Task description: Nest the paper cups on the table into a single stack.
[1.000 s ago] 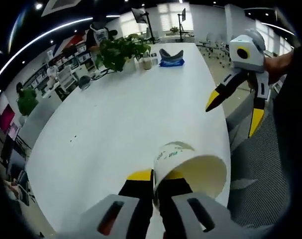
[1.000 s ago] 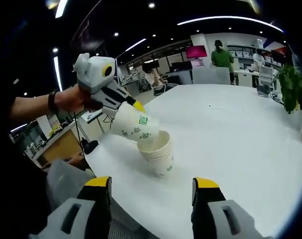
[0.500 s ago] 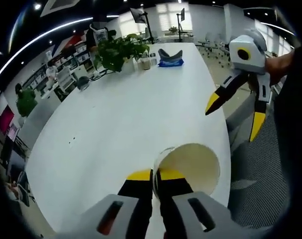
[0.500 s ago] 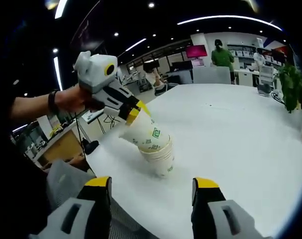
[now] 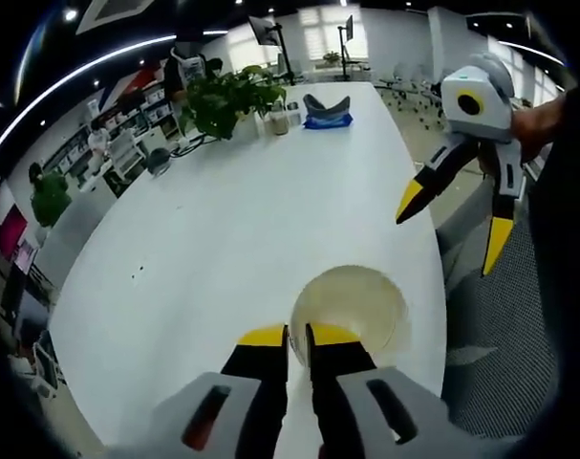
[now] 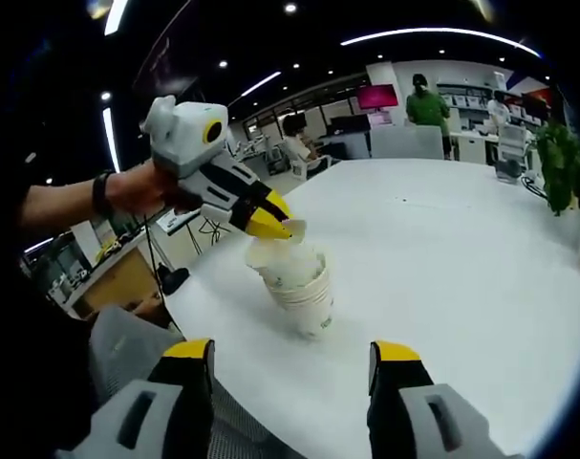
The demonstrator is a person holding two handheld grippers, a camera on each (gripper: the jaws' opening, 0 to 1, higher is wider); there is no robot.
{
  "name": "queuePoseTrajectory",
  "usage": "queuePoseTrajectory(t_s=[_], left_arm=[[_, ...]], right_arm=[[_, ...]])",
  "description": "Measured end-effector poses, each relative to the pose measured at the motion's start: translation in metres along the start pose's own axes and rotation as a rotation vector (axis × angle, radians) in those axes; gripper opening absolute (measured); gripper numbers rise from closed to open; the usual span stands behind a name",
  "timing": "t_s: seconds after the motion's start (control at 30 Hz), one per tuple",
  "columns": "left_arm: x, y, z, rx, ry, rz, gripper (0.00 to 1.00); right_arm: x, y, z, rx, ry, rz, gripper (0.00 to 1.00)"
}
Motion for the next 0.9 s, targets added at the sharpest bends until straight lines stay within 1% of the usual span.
queuePoseTrajectory(t_s=[0.17,0.33,0.43,0.5,0.57,0.6,0.67,0.77,0.83,0.9], left_arm=[[-0.001,0.001,-0.001,0.001,0.007,0.0,0.06],[0.0,0.006,-0.002,-0.006,0.0,0.017,0.06],[0.002,0.011,-0.001,-0.014,-0.006,0.03,0.09],[-0.001,0.013,0.001,-0.02,-0.013,0.044,0.11],[0.002,0.016,0.003,-0.03,-0.02,0.064,0.15],[-0.001,0.017,0.005,-0.037,-0.022,0.077,0.16],[-0.001,0.02,0.007,-0.042,-0.023,0.087,0.19],[-0.002,0.026,0.012,-0.051,-0.027,0.103,0.25],[-0.001,0.032,0.013,-0.056,-0.029,0.122,0.28],[-0.005,0.034,0.015,-0.056,-0.029,0.129,0.31]], right_arm=[[-0.002,0.001,-0.002,0.004,-0.004,0.001,0.66],[-0.002,0.001,-0.004,0.009,-0.008,0.003,0.66],[-0.003,0.0,-0.006,0.017,-0.012,0.01,0.65],[-0.005,-0.001,-0.007,0.02,-0.014,0.015,0.65],[-0.006,-0.002,-0.01,0.024,-0.017,0.022,0.65],[-0.007,-0.003,-0.01,0.025,-0.019,0.025,0.65],[-0.007,-0.005,-0.013,0.026,-0.024,0.029,0.65],[-0.012,-0.006,-0.02,0.039,-0.036,0.049,0.65],[-0.015,-0.007,-0.024,0.043,-0.043,0.058,0.65],[-0.017,-0.009,-0.028,0.045,-0.045,0.068,0.65]])
Point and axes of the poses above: the point that each gripper's makers call its tool centre point, and the gripper's own axes: z roughly backward along the fingers, x roughly to its left, y roughly out of its underside, the point moved 10 cm from there along z, roughly backward along the fingers, and after that the axes turned 8 degrees about -x, right-handed, at the moved point
